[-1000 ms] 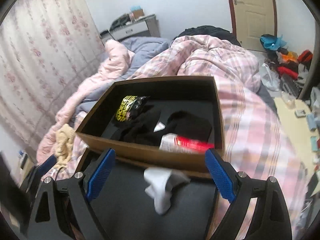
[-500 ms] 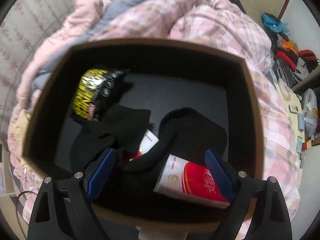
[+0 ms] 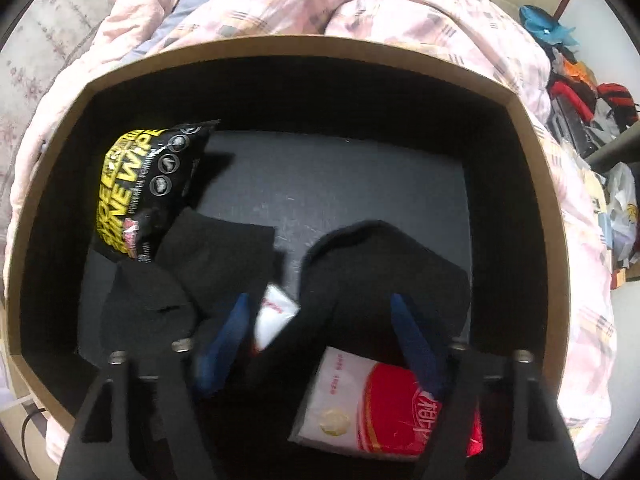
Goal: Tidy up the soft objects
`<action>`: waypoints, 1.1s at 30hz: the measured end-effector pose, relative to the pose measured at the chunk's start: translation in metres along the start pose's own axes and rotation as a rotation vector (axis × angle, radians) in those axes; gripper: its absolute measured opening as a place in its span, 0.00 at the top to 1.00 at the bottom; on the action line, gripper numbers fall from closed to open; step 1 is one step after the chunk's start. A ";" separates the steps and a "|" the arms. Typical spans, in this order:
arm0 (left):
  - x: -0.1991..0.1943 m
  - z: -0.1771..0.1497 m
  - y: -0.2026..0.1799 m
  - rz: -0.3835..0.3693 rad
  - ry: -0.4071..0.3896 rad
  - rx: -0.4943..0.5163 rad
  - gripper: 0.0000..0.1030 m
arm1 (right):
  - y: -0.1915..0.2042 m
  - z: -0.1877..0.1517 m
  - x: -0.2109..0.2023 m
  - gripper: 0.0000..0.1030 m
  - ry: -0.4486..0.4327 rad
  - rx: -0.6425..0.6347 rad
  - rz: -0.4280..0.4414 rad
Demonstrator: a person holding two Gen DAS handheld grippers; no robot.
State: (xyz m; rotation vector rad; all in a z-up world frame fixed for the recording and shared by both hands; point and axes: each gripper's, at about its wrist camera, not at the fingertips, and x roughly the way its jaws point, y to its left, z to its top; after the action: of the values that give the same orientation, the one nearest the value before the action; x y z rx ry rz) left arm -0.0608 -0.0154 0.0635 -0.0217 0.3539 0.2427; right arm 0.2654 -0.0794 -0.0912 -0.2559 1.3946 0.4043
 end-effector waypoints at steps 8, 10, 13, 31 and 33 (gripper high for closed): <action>0.003 0.001 0.013 0.001 0.001 -0.044 0.14 | -0.001 -0.010 -0.020 0.96 -0.061 -0.021 0.020; 0.005 0.000 0.019 -0.003 0.008 -0.065 0.14 | -0.009 -0.013 -0.031 0.97 -0.098 0.001 0.040; 0.011 0.000 0.027 -0.003 0.020 -0.091 0.14 | -0.018 -0.016 -0.052 0.99 -0.147 0.017 0.057; 0.020 -0.001 0.036 -0.011 0.049 -0.105 0.14 | 0.006 -0.013 -0.020 0.73 0.082 -0.111 -0.048; 0.021 -0.001 0.035 -0.015 0.051 -0.101 0.14 | 0.001 -0.012 -0.020 0.58 0.083 -0.105 -0.054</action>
State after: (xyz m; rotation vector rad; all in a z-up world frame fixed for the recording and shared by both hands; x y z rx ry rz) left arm -0.0506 0.0233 0.0562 -0.1304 0.3922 0.2450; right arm 0.2515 -0.0862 -0.0736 -0.3998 1.4460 0.4267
